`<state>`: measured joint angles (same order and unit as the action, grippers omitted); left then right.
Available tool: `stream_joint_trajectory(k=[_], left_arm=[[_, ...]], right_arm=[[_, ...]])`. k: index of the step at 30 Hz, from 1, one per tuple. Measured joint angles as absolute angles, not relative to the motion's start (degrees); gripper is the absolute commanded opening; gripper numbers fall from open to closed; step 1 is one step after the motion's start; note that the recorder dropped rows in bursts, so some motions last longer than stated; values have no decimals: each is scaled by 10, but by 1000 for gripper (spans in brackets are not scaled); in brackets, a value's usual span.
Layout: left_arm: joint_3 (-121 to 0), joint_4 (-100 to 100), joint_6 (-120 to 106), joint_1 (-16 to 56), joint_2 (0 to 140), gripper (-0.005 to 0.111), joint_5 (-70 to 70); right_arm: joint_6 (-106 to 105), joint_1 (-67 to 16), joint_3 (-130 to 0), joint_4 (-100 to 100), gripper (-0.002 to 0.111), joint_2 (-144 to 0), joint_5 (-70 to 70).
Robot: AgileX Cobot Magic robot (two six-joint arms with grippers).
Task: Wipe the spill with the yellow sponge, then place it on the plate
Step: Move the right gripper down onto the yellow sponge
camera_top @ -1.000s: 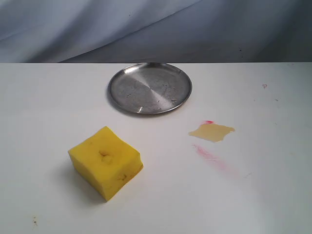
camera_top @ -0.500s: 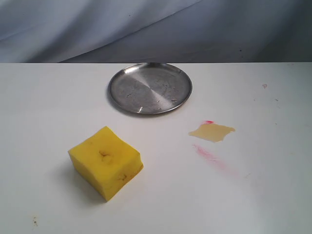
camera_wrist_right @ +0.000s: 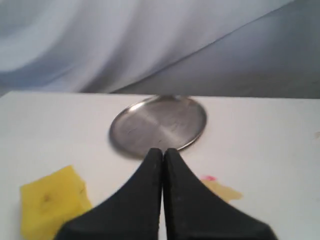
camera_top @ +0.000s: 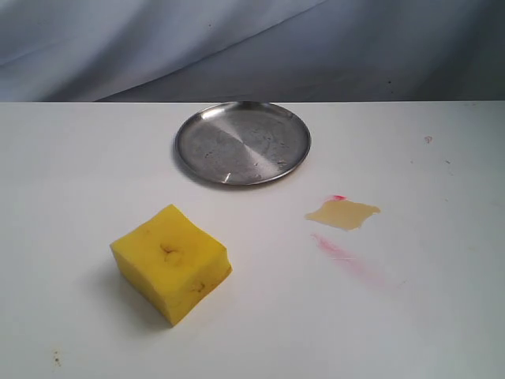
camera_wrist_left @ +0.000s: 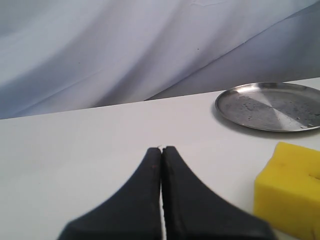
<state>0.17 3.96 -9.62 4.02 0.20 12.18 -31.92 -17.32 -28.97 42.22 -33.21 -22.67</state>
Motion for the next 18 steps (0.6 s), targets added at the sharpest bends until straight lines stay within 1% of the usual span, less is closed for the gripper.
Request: stream_joint_trajectory(k=[4, 8, 15, 18], left_arm=[[2, 40, -96, 40, 2, 0, 122], [2, 40, -96, 40, 2, 0, 122], [2, 40, -96, 40, 2, 0, 122], [2, 40, -96, 40, 2, 0, 122]], right_arm=[[-392, -226, -354, 476, 0, -468, -271], [-406, -286, -424, 484, 0, -616, -296], [-410, -404, -561, 464, 0, -833, -306], [-410, -436, -623, 445, 10, -923, -311]])
